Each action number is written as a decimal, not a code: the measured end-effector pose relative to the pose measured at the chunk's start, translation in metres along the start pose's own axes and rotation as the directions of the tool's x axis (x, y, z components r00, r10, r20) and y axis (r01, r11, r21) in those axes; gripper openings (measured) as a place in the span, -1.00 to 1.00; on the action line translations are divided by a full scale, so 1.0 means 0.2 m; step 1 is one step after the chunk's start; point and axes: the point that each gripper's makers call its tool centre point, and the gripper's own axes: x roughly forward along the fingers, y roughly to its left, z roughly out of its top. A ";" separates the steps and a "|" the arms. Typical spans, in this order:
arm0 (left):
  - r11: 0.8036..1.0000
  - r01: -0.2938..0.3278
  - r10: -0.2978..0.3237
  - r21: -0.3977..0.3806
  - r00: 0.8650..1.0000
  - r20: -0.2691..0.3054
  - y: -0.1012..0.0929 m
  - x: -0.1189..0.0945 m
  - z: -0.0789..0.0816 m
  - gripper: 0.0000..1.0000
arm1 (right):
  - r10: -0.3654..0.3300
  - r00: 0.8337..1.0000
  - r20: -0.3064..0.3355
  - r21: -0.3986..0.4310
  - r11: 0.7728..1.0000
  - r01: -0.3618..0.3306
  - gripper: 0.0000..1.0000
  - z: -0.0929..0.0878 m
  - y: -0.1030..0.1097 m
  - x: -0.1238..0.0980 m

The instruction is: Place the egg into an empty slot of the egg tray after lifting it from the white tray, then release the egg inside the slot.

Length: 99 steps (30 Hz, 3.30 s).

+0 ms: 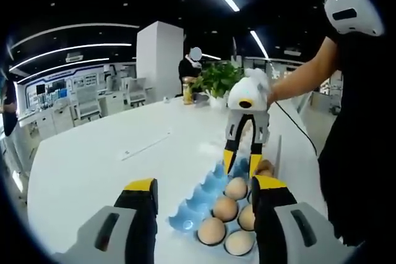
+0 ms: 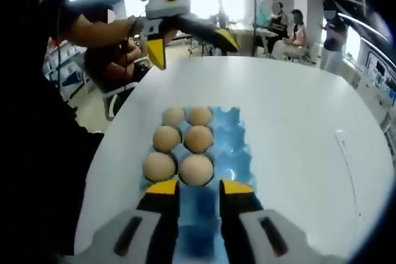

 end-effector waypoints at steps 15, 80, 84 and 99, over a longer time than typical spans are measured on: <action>1.000 0.010 -0.010 0.006 1.000 -0.002 -0.02 0.01 0.00 0.24 | -0.081 0.996 -0.025 0.089 0.993 0.083 -0.50 -0.22 0.01 -0.19; 1.000 0.018 -0.018 0.011 1.000 -0.007 -0.02 0.03 0.03 0.20 | -0.136 0.805 -0.577 0.066 0.975 0.213 -0.49 -1.12 -0.01 -0.85; 1.000 0.018 -0.018 0.015 1.000 -0.002 -0.02 0.04 0.03 0.19 | -0.170 0.807 -0.565 0.105 0.956 0.274 -0.52 -1.12 -0.01 -0.86; 1.000 0.008 -0.008 0.020 1.000 -0.009 -0.01 0.01 0.03 0.18 | -0.232 0.860 -0.455 0.241 0.897 0.370 -0.53 -0.98 0.01 -0.99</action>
